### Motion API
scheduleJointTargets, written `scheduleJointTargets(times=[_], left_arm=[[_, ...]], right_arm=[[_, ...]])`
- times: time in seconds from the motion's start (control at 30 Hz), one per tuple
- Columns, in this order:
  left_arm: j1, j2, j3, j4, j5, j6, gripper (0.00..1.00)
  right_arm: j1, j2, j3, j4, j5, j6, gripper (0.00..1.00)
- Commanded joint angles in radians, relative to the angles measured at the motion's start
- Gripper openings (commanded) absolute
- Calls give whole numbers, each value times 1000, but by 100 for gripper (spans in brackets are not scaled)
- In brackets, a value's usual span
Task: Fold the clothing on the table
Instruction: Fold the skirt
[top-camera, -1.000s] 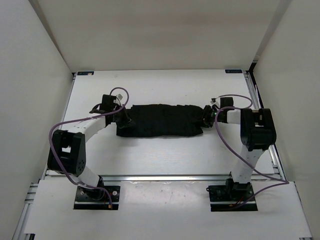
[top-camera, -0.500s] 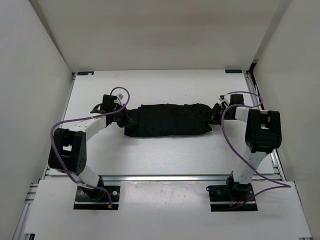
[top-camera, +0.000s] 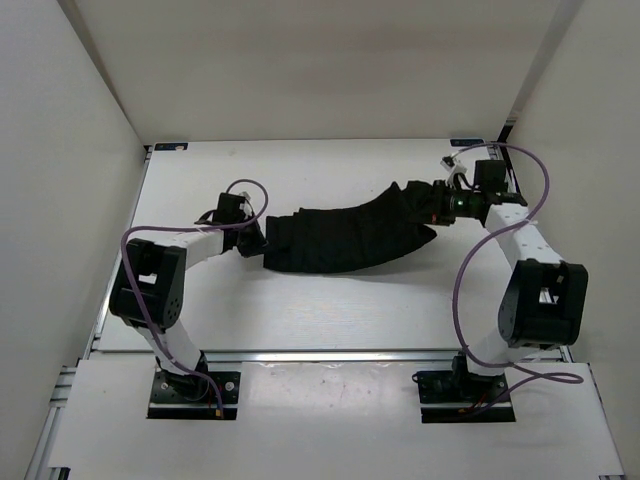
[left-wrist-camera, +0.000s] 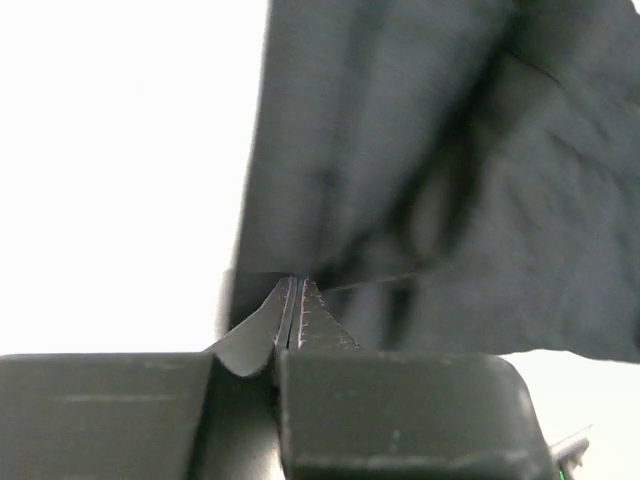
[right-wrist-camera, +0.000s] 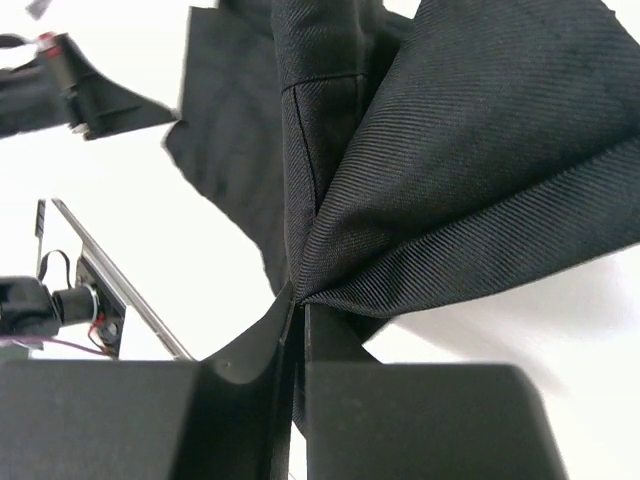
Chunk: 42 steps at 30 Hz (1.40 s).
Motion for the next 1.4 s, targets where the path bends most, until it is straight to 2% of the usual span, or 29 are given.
scheduleJointTargets(times=[0.0,0.1,0.2,0.4,0.83,1.07,1.13,1.27,1.3,1.37], left_arm=[[38,-41,25,40,-116,-1,0],[64,-6,38,54,-110,-1,1],[53,54,73,31,-113,11,0],[20,122,84,94,-78,-24,0],[-13,212,45,145,8,2,0],[-14,188,-5,185,20,-12,0],[-6,180,-21,191,29,-23,0],[27,157,-42,232,77,-30,0],[49,151,-50,235,85,-30,0],[73,113,-57,235,79,-47,2]], right_arm=[[31,-72,93,-56,-63,-59,0],[86,-63,143,-75,-72,-62,0],[157,-72,184,-73,4,-71,0],[283,-49,201,-59,145,-51,0],[537,182,419,-68,397,-41,0],[660,323,557,-50,400,-22,1],[701,409,630,-36,382,-31,10],[769,501,784,-21,231,-56,47],[757,504,790,-15,195,-44,58],[740,488,766,34,30,17,72]])
